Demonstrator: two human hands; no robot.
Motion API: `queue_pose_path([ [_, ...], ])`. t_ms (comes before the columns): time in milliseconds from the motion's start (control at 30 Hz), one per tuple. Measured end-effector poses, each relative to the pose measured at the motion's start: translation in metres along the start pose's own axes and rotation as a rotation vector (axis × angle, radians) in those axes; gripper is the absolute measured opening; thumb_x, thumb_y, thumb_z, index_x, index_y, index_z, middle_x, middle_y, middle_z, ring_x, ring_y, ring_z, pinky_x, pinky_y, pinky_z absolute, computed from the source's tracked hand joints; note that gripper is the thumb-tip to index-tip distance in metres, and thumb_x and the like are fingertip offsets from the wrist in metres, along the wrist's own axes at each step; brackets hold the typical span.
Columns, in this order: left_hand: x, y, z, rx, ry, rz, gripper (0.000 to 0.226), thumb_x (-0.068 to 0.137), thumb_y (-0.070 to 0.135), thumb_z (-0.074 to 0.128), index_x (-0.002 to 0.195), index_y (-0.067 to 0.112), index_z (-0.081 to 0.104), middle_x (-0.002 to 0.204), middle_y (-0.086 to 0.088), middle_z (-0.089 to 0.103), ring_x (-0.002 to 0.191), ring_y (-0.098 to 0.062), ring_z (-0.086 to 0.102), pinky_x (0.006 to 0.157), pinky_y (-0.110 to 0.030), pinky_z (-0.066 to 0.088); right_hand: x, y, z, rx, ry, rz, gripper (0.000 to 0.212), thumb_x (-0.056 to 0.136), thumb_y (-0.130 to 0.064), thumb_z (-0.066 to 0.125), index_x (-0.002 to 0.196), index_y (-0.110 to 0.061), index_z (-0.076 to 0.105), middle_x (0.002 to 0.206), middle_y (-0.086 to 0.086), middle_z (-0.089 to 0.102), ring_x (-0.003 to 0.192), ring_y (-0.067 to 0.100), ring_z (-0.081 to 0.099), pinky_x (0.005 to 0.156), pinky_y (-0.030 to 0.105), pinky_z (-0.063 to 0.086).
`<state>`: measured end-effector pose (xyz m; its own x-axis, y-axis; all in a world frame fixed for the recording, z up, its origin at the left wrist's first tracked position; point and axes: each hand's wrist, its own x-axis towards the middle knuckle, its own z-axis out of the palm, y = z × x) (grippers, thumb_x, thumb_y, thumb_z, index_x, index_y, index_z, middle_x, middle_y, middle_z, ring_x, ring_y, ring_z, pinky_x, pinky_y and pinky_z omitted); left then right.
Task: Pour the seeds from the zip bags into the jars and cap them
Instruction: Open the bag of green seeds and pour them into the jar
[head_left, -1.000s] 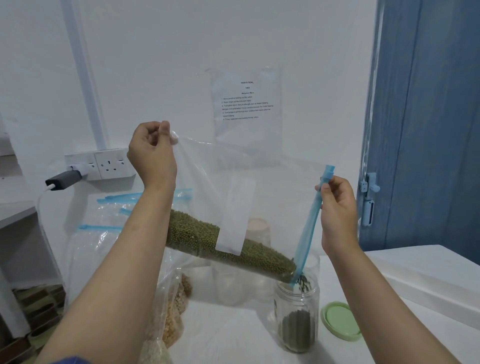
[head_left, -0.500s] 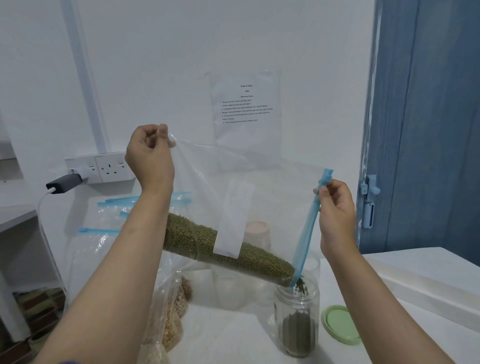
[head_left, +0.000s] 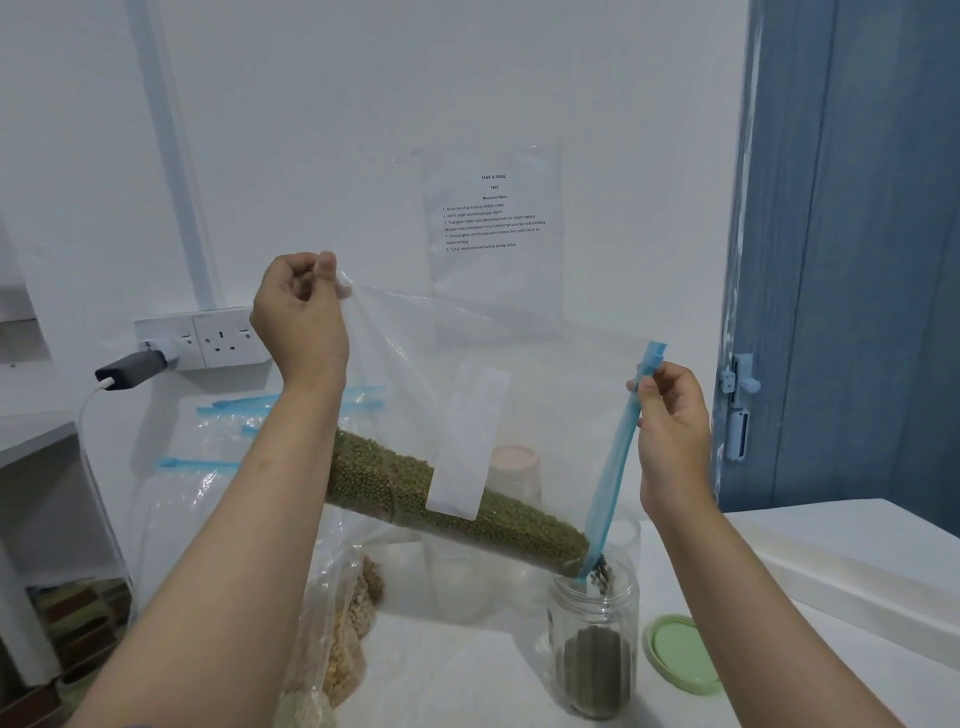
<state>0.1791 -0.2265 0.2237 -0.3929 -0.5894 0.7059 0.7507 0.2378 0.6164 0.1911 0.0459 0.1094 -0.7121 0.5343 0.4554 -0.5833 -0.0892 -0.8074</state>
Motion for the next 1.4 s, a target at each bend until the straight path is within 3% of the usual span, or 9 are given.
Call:
queue_pose_path([
  [833, 0.0023, 0.0008, -0.0022, -0.008, -0.004, -0.01, 0.018, 0.093, 0.029, 0.065, 0.077, 0.033, 0.058, 0.059, 0.011, 0.064, 0.072, -0.011, 0.066, 0.091, -0.042, 0.056, -0.0026, -0.003, -0.001, -0.007, -0.013, 0.006, 0.022, 0.104, -0.014, 0.048, 0.094, -0.031, 0.057, 0.092, -0.012, 0.064, 0.085, 0.0, 0.056, 0.08, 0.022, 0.042],
  [1400, -0.0021, -0.0007, 0.002, 0.006, 0.001, 0.017, 0.018, 0.096, 0.025, 0.064, 0.079, 0.031, 0.058, 0.066, 0.007, 0.065, 0.069, -0.004, 0.064, 0.085, -0.027, 0.056, -0.001, -0.0008, -0.0014, -0.002, 0.002, 0.005, 0.023, 0.103, -0.013, 0.048, 0.094, -0.032, 0.057, 0.089, -0.014, 0.064, 0.086, 0.001, 0.057, 0.082, 0.021, 0.043],
])
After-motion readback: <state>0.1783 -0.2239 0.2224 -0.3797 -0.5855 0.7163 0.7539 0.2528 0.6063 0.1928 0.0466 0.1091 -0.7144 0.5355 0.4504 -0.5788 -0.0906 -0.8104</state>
